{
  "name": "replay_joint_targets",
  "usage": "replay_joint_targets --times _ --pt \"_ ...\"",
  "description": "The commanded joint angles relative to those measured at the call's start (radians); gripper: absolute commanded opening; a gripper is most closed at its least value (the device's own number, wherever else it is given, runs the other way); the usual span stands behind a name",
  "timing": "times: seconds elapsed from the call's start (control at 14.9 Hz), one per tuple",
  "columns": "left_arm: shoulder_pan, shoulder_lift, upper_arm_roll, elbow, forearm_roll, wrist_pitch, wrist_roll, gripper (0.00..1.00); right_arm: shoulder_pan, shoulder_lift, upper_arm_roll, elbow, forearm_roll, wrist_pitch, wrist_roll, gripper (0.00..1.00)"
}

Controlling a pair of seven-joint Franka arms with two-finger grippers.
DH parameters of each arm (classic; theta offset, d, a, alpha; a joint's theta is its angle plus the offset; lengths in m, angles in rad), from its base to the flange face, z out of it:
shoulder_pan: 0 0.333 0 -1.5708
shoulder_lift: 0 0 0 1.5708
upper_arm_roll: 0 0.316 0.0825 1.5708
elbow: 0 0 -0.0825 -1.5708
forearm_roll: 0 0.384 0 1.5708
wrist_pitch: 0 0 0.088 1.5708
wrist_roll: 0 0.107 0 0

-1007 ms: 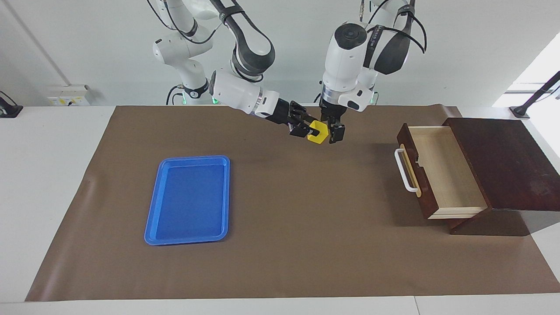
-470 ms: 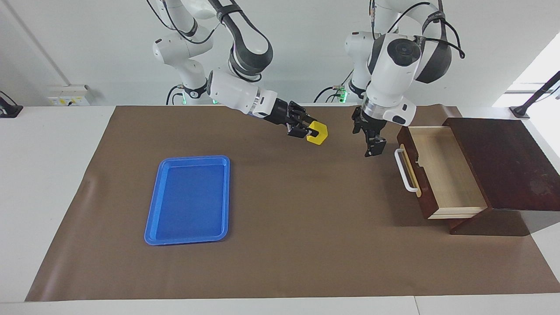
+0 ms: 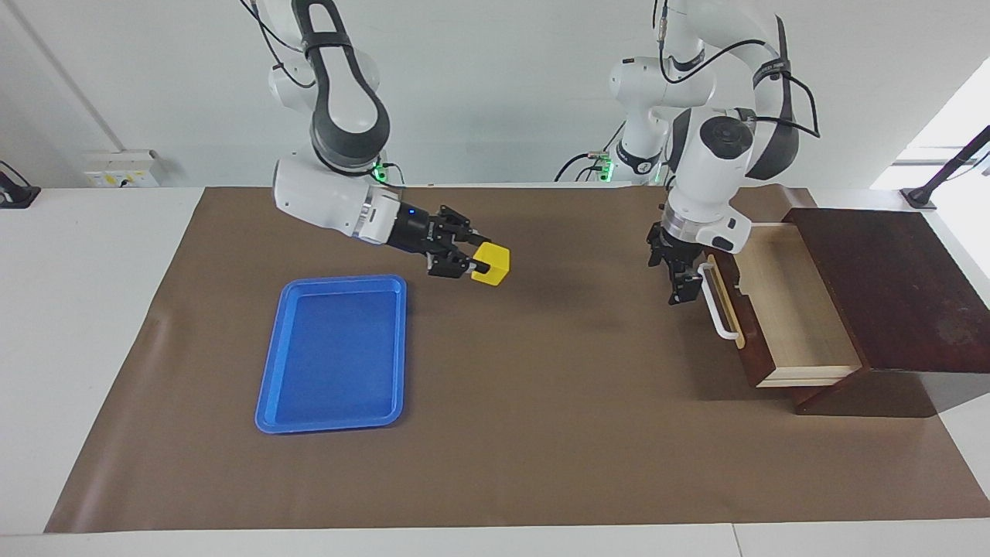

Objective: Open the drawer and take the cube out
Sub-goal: 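Carry the cube into the blue tray while the left gripper withdraws, then open the right gripper to release the cube in the tray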

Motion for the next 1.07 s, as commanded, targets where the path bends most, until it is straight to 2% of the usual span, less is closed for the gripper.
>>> replay_joint_targets --times 0.0,0.13,0.34,0.47,0.74,0.87,1.01 --pt "0.119 0.0 -0.008 -0.012 0.012 0.052 0.173 1.0 -0.142 -0.019 0.014 -0.017 -0.134 -0.135 -0.014 0.0" --pt "0.173 0.003 -0.008 -0.007 0.012 0.063 0.267 1.0 -0.237 -0.002 0.014 -0.04 -0.159 -0.208 -0.115 0.0" --pt "0.234 0.016 -0.008 -0.001 0.012 0.104 0.344 1.0 -0.365 0.141 0.014 -0.027 -0.202 -0.311 -0.331 0.0" --pt "0.285 0.016 -0.008 0.004 0.013 0.106 0.422 1.0 -0.397 0.189 0.01 -0.031 -0.21 -0.31 -0.463 0.0" --pt "0.378 0.032 -0.008 0.039 0.013 0.107 0.521 1.0 -0.436 0.251 0.012 -0.034 -0.243 -0.299 -0.597 0.0" --pt "0.392 0.034 -0.008 0.045 0.013 0.101 0.542 1.0 -0.434 0.251 0.01 -0.036 -0.245 -0.298 -0.608 0.0" --pt "0.369 0.032 -0.01 0.127 0.022 0.008 0.562 1.0 -0.431 0.251 0.012 -0.042 -0.243 -0.284 -0.627 0.0"
